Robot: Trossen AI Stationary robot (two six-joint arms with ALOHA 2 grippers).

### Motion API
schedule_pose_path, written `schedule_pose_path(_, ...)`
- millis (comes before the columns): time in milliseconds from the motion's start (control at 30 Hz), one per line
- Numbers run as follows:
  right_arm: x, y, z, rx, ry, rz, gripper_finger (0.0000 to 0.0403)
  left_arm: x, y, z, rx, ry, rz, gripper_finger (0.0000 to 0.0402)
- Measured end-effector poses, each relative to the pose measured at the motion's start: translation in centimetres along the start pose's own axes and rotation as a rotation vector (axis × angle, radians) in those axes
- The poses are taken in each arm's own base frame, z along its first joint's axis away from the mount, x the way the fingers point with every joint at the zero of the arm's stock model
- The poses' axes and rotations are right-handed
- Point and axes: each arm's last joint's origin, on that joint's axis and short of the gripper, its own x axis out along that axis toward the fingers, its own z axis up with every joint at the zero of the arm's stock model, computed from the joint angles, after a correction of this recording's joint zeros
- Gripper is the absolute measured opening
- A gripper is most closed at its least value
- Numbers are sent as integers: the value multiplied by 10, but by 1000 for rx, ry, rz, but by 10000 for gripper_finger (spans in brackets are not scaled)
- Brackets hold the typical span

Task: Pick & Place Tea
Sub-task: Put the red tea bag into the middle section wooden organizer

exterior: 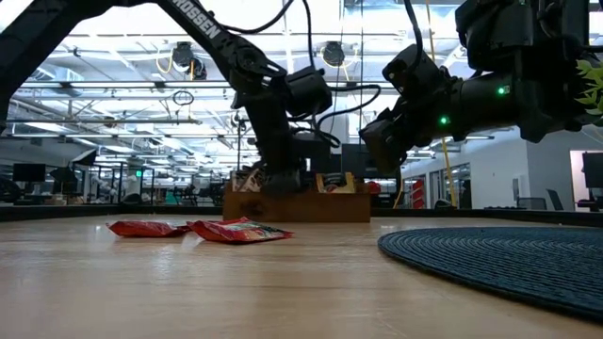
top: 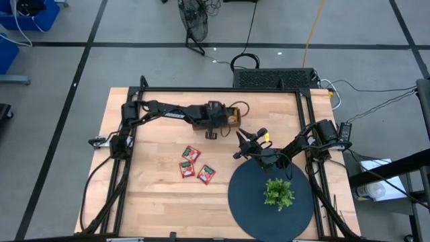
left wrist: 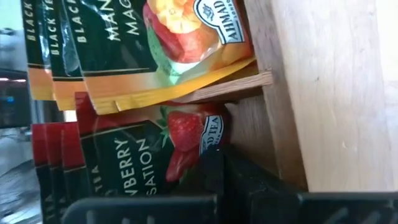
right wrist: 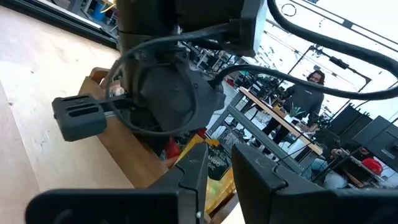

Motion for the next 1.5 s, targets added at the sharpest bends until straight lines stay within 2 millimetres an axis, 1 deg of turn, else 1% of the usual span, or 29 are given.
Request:
schedule_pose_path(133, 0, 0, 0, -1, 0, 0, 61, -2, -6, 3, 25, 21, 39, 11)
schedule_pose_path(300, 0, 0, 0, 0, 0, 0, 61, -3, -10, 5, 33, 24, 54, 3)
schedule_pose_path(500, 0, 0, 0, 1, 0, 0, 61, -8, -11, 7, 43, 39, 104, 35)
schedule_pose_path(600, 0, 0, 0, 3, 0, 0, 61, -16, -10, 7, 44, 36, 106, 46)
schedule_pose_path(700, 0, 0, 0, 6, 0, 1, 61, -25, -6, 8, 36, 7, 92, 47)
schedule_pose_path(800, 0, 0, 0, 11, 0, 1, 61, -35, -3, 12, 23, -51, 74, 41)
schedule_pose_path(1033, 0, 0, 0, 11, 1, 0, 61, -51, 4, 15, 13, -103, 87, 21)
schedule_pose_path(1133, 0, 0, 0, 10, 1, 0, 61, -65, 6, 15, -2, -117, 100, 11)
schedule_pose_path(1300, 0, -1, -1, -12, 16, -22, 61, -111, 3, 10, -104, -108, 75, 5)
schedule_pose_path(1400, 0, -1, -1, -48, 39, -53, 61, -140, -8, -5, -193, -27, -45, 28)
schedule_pose_path(1500, 0, -2, -1, -57, 47, -69, 61, -163, -21, -17, -381, 44, -208, 76)
